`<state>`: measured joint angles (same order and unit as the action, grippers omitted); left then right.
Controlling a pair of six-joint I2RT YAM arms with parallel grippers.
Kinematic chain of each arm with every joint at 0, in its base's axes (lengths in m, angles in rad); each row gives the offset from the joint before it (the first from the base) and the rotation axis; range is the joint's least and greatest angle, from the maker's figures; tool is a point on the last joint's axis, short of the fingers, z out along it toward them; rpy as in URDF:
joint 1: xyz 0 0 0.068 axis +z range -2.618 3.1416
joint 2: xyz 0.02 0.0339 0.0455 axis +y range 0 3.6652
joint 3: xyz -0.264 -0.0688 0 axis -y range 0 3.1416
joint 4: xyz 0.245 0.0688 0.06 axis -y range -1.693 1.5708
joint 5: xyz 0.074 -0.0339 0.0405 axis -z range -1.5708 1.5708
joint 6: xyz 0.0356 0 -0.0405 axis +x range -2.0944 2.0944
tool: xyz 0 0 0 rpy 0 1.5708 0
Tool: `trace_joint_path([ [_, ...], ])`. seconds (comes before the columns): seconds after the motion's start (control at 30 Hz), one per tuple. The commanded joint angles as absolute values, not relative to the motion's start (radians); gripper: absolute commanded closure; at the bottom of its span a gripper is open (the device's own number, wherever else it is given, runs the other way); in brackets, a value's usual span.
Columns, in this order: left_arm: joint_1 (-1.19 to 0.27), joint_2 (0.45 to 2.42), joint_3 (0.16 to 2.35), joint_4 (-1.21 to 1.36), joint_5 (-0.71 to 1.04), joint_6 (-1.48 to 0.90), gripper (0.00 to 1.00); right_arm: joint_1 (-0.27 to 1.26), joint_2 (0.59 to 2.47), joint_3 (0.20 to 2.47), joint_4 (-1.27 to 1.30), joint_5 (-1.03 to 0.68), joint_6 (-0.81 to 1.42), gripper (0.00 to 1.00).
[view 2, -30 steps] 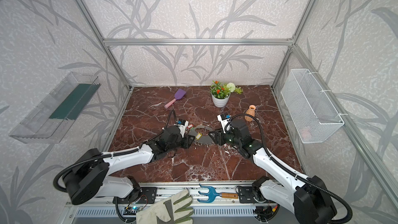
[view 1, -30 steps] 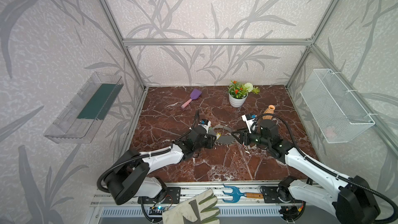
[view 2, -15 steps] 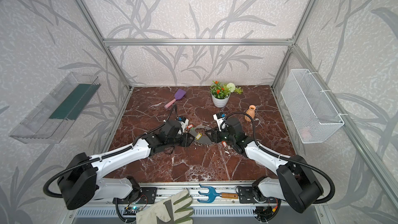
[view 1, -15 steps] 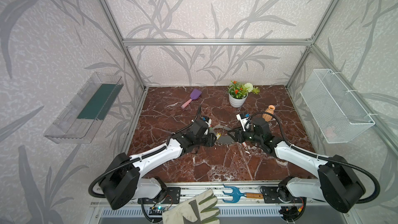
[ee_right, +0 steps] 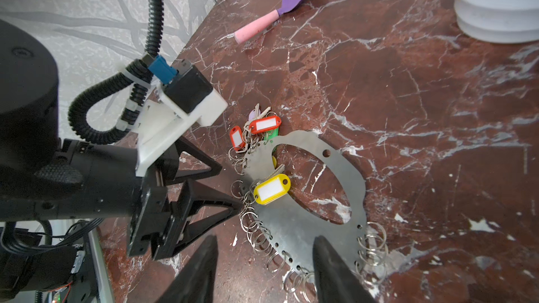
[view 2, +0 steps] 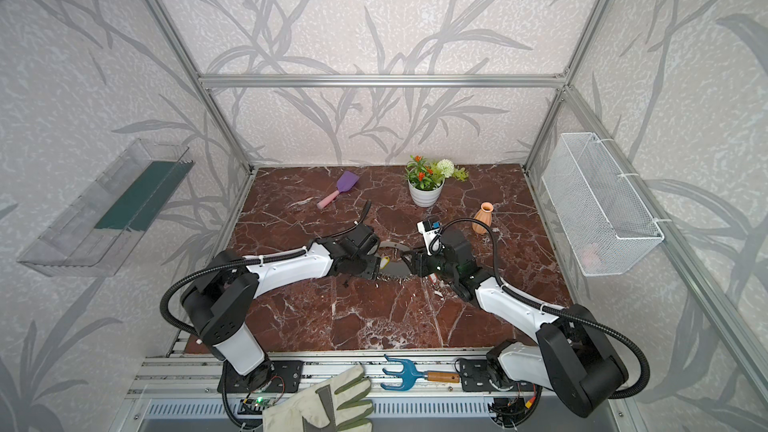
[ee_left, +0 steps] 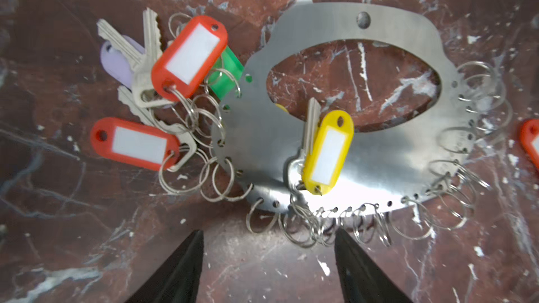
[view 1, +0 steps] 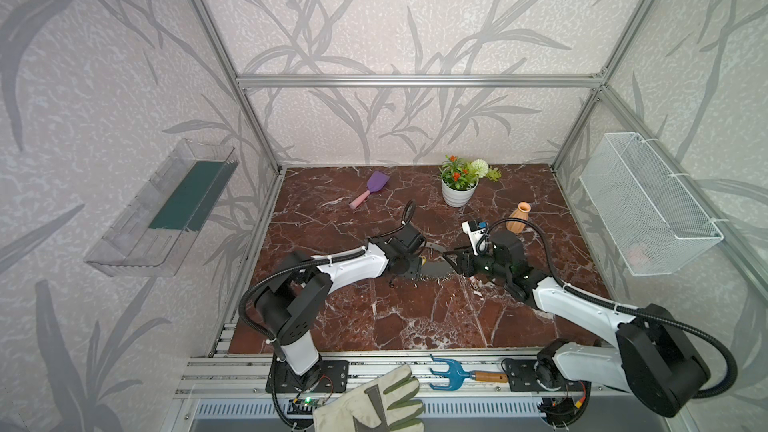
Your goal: Put the keys on the keyring
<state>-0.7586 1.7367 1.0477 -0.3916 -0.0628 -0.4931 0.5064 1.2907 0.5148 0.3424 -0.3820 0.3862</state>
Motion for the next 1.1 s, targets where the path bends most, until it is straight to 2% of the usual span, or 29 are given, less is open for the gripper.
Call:
trace_joint_path([
  [0.0, -0.761, 1.761, 1.076, -0.434, -0.130, -0.499, 0.30, 0.503, 1.382, 0.547, 0.397, -0.442, 0.405, 0.59],
  [0.23, -0.762, 1.783, 1.074, -0.368, -0.076, -0.491, 0.30, 0.503, 1.553, 0.614, 0.433, -0.501, 0.423, 0.72],
  [0.43, -0.761, 1.792, 1.080, -0.358, -0.074, -0.497, 0.29, 0.506, 1.628, 0.658, 0.398, -0.500, 0.422, 0.89],
  [0.53, -0.767, 1.768, 1.063, -0.333, -0.051, -0.494, 0.25, 0.508, 1.651, 0.687, 0.336, -0.478, 0.413, 0.98],
  [0.67, -0.778, 1.784, 1.079, -0.349, -0.072, -0.471, 0.20, 0.509, 1.665, 0.701, 0.292, -0.461, 0.414, 1.00],
  [1.07, -0.778, 1.807, 1.087, -0.414, -0.171, -0.537, 0.20, 0.530, 1.701, 0.735, 0.166, -0.424, 0.408, 1.00],
])
